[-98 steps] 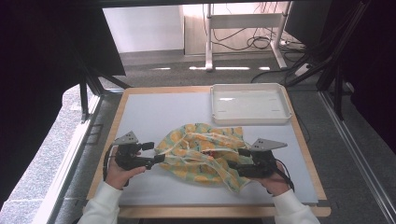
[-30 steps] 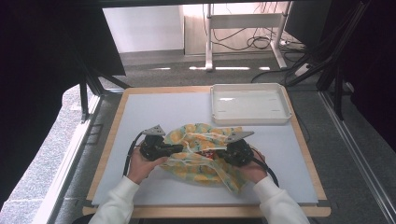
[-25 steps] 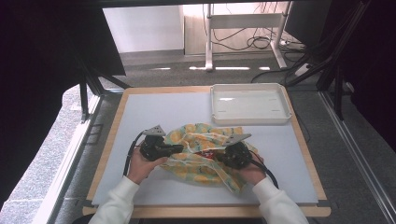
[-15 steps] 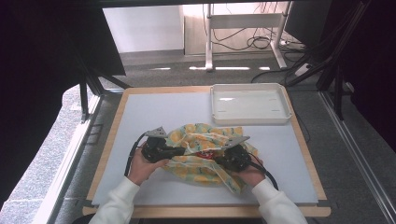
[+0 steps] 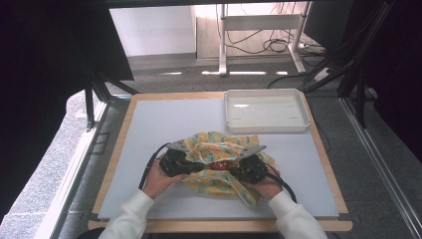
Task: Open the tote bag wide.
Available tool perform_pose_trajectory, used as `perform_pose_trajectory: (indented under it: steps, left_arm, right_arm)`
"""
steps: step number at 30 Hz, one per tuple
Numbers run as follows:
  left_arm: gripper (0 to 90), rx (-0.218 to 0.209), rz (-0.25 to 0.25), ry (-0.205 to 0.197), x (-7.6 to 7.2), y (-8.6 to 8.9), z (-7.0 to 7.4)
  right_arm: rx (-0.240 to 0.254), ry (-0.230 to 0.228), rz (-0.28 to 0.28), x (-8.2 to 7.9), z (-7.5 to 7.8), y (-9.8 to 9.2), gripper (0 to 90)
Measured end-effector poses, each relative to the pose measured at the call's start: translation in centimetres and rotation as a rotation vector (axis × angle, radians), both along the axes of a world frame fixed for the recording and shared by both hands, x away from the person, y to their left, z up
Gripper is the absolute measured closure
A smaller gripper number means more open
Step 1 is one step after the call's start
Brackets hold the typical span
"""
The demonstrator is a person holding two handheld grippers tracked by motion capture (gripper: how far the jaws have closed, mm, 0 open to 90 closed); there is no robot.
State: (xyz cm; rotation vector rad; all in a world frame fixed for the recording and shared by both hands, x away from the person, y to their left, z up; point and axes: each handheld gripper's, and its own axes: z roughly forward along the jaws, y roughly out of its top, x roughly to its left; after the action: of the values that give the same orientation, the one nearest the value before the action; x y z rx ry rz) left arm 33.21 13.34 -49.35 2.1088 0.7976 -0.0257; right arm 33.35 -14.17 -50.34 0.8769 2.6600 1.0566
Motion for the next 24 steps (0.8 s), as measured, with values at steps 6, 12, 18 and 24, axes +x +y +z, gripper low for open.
perform_pose_trajectory:
  steps: [6,12,18,24]
  left_arm:
    - [90.0,0.019,0.035,0.012,0.8,0.2,-0.5]
    - [90.0,0.042,0.027,0.023,1.1,-0.3,-1.0]
    - [90.0,0.042,0.049,0.021,1.2,-0.3,-1.2]
    - [90.0,0.044,0.07,0.018,1.7,-0.2,-1.4]
  right_arm:
    - [-0.003,0.002,0.002,0.0,-0.1,0.0,89.0]
    - [-0.005,0.004,-0.001,0.1,-0.2,-0.1,89.0]
    - [-0.005,0.004,-0.001,0.1,-0.1,-0.1,88.9]
    - [-0.006,0.005,0.003,0.1,-0.2,0.0,88.9]
